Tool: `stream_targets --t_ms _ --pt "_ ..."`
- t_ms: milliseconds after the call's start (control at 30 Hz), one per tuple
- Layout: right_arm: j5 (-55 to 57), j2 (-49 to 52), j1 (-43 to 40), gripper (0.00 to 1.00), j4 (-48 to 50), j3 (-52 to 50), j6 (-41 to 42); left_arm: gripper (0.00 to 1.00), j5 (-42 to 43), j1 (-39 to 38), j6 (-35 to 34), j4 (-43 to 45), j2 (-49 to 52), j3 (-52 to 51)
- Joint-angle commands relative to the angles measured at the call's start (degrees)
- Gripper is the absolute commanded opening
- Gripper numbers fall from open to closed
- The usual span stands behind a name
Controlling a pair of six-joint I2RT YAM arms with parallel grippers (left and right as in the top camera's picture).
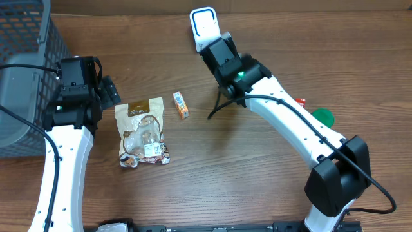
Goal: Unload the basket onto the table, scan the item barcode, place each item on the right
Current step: 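Carry the teal pack right and lower it beside the red stick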
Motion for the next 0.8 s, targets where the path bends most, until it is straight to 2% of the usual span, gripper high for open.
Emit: stream_targets --t_ms 0,133,267,333,433,500,533,567,667,733,767 --pt "-13.3 -1.2 -3.1 0.04 -5.1 -2.8 10.9 1.00 -1.0 0.0 0.1 0.0 0.1 0.7" --pt "-16.3 -1.2 -5.3 0.04 -6.0 -8.3 11.5 1.00 -1.0 0.0 0.1 0.0 0.1 0.7" --pt "-16.3 -1.2 -8.0 0.05 -2.2 -14.2 11.5 1.00 -1.0 0.0 0.1 0.0 0.1 0.7" --pt "-16.3 -1.2 -9.2 0.38 -0.6 -16.2 11.5 1.00 -1.0 0.0 0.1 0.0 0.1 0.7" --pt "-16.3 -1.2 -10.6 0.54 1.2 -17.1 11.5 1.00 -1.0 0.0 0.1 0.0 0.1 0.7" --pt "-16.3 -1.2 -11.2 0.58 2.4 -17.1 11.8 1.00 -1.0 0.0 0.1 0.0 0.1 0.7" --pt "-16.6 -1.2 -11.3 0.66 3.1 -17.1 12.2 1.00 -1.0 0.0 0.1 0.0 0.1 0.7" --pt "-17.7 -1.2 -11.3 0.69 4.2 -17.1 13.5 1.00 -1.0 0.0 0.1 0.0 0.1 0.7" --pt "-26.8 -1.2 -11.0 0.68 7.9 -17.1 15.2 1.00 -1.0 0.0 0.1 0.0 0.1 0.7" --pt "-32.9 -1.2 -10.7 0.63 10.9 -17.1 16.6 1.00 -1.0 0.0 0.1 0.0 0.1 0.7" --pt "-33.0 -1.2 -10.5 0.57 11.9 -17.1 18.3 1.00 -1.0 0.0 0.1 0.0 0.1 0.7"
